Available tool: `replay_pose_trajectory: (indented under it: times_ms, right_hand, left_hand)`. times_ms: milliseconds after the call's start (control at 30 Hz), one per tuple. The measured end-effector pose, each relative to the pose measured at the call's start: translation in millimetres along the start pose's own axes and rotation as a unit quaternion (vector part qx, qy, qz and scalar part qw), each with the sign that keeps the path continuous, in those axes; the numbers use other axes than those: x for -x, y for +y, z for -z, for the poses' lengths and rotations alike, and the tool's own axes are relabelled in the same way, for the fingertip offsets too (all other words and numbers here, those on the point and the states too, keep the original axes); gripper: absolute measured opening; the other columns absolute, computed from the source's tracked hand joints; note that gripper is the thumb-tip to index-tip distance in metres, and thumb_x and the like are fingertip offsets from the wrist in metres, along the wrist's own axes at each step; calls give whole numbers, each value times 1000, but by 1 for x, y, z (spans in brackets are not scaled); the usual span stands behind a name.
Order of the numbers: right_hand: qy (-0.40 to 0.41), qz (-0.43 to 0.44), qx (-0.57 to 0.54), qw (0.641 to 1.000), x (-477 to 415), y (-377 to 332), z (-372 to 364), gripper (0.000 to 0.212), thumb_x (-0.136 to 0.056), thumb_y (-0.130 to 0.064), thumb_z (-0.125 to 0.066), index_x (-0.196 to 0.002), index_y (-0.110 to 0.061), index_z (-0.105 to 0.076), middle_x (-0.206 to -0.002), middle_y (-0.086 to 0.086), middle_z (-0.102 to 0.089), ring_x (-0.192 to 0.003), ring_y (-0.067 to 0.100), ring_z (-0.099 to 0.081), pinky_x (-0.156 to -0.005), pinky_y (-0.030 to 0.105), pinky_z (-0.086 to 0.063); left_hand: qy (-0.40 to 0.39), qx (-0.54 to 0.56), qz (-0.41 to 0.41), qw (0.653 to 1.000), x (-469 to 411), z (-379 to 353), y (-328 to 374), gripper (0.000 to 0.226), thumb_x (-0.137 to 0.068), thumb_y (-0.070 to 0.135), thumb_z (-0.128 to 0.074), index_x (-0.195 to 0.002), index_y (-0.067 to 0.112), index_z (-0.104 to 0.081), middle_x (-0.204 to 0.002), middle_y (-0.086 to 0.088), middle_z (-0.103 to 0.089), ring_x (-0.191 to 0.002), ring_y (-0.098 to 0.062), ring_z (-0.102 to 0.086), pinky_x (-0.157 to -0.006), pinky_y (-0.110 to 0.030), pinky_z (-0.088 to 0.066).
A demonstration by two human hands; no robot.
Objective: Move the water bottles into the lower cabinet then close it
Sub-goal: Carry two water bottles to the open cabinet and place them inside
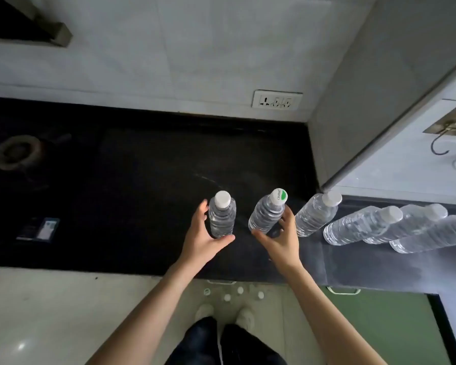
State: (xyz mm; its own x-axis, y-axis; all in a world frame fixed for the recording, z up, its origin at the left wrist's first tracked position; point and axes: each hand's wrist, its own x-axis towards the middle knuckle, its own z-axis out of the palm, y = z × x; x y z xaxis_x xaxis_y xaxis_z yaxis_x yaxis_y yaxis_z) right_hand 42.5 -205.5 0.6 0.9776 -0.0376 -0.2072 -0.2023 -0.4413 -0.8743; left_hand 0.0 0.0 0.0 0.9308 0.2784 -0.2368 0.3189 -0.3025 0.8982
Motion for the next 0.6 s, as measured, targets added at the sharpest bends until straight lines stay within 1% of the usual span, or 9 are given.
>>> replay_pose_trajectory:
  times_ms: [33, 100, 167, 233, 300, 367, 433, 500, 600]
  right_hand:
    - [-4, -2, -16, 1000, -6, 0, -2, 92, -61, -42, -87, -138, -39, -38, -131, -12, -59, -114, 7, -59, -100, 46, -50]
    - [-17, -20, -32, 999, -11, -2, -6, 79, -62, -33, -89, -129, -36, -46, -118, -13, -65, -105, 8, -65, -96, 44, -53]
    - [-14, -38, -51, 998, -16, 0, -8, 69, -66, -23, -89, -124, -28, -51, -110, -12, -68, -98, 7, -67, -93, 40, -55]
    - [-1, -42, -58, 997, -17, -3, -9, 62, -70, -15, -87, -122, -21, -54, -106, -13, -69, -94, 2, -68, -91, 32, -56]
    - [5, -41, -53, 998, -16, -3, -9, 59, -71, -14, -87, -121, -18, -56, -105, -14, -69, -94, 1, -68, -87, 24, -56]
    - [13, -38, -53, 998, -13, -3, -7, 58, -70, -16, -88, -119, -17, -58, -105, -13, -70, -94, 1, -68, -86, 22, -55]
    - [11, -39, -57, 998, -4, 2, -5, 56, -68, -16, -88, -117, -19, -59, -103, -11, -71, -93, 5, -70, -83, 21, -55]
    - [-1, -38, -60, 997, 10, 6, -1, 54, -68, -16, -88, -114, -22, -60, -100, -14, -71, -90, 6, -71, -77, 16, -54]
    - [-31, -29, -67, 997, 38, 12, 6, 53, -67, -15, -89, -111, -26, -61, -95, -16, -72, -86, 4, -70, -74, 16, -54]
  left_hand:
    - [-4, 17, -1, 1000, -6, -2, 2, 102, -61, 24, -91, -145, 25, -34, -143, 10, -47, -127, -6, -50, -105, -24, -41]
    - [-14, 15, 16, 1000, -14, -5, 8, 88, -59, 17, -92, -133, 26, -44, -128, 10, -57, -115, -5, -57, -92, -14, -45]
    - [-16, 4, 37, 999, -20, -9, 8, 80, -58, 16, -92, -124, 29, -48, -117, 13, -62, -105, -3, -60, -85, -14, -45]
    - [-14, 2, 49, 999, -20, -9, 10, 75, -61, 15, -91, -118, 35, -47, -107, 21, -62, -95, 8, -61, -80, -6, -44]
    - [-14, 2, 54, 998, -18, -8, 10, 73, -63, 13, -90, -116, 39, -46, -101, 26, -61, -88, 19, -58, -73, 1, -40]
    - [-9, -2, 60, 998, -14, -5, 12, 73, -62, 14, -90, -118, 38, -48, -100, 26, -62, -89, 19, -57, -74, -3, -41]
    - [-4, -4, 67, 998, -6, -3, 11, 75, -61, 16, -91, -122, 33, -52, -101, 25, -63, -92, 15, -57, -77, -6, -42]
    - [-2, -7, 72, 997, 7, -2, 8, 76, -60, 16, -91, -124, 30, -53, -102, 24, -64, -94, 14, -58, -79, -8, -43]
    - [10, -3, 85, 996, 37, 0, 1, 73, -56, 21, -92, -117, 33, -55, -101, 22, -66, -94, 12, -60, -81, -13, -46]
